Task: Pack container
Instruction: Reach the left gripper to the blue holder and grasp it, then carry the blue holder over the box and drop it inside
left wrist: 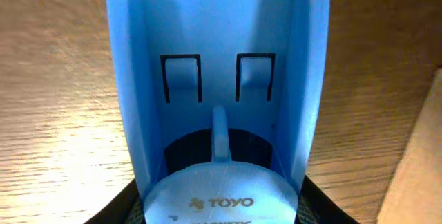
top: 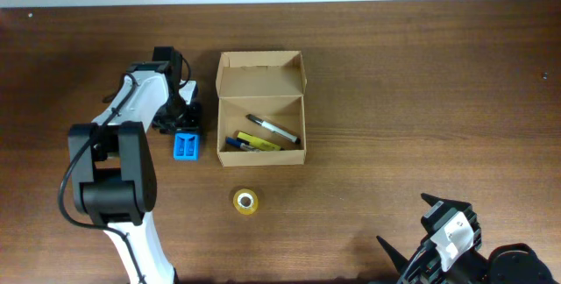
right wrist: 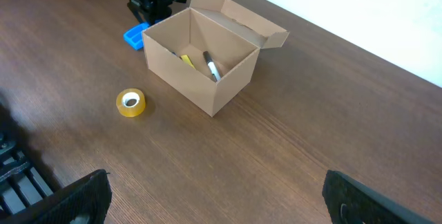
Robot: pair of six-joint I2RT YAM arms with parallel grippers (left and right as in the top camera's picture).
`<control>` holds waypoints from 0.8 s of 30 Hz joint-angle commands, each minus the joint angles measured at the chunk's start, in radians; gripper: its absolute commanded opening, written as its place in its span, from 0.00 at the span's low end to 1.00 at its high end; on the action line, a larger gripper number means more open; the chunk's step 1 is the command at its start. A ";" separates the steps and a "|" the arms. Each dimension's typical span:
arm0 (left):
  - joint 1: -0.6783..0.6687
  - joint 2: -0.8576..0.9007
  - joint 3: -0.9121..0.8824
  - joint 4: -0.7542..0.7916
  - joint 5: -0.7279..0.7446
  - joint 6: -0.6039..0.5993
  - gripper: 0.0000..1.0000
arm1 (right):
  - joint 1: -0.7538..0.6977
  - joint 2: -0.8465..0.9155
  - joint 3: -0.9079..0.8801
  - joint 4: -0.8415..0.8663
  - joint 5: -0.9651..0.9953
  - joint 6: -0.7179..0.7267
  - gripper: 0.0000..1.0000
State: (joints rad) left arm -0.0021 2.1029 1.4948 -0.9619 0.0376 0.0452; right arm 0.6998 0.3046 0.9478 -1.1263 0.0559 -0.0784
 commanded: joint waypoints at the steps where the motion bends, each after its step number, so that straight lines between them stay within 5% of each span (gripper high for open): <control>1: 0.006 -0.039 0.060 0.000 0.002 -0.007 0.36 | 0.000 0.000 -0.002 0.003 0.008 0.009 0.99; 13: -0.017 -0.351 0.118 0.011 -0.008 0.015 0.36 | 0.000 0.000 -0.002 0.003 0.008 0.009 0.99; 24: -0.371 -0.397 0.126 -0.001 -0.090 0.242 0.44 | 0.000 0.000 -0.002 0.003 0.008 0.009 0.99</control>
State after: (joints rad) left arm -0.2787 1.7077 1.6066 -0.9546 -0.0158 0.1856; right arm 0.6998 0.3046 0.9478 -1.1263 0.0559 -0.0784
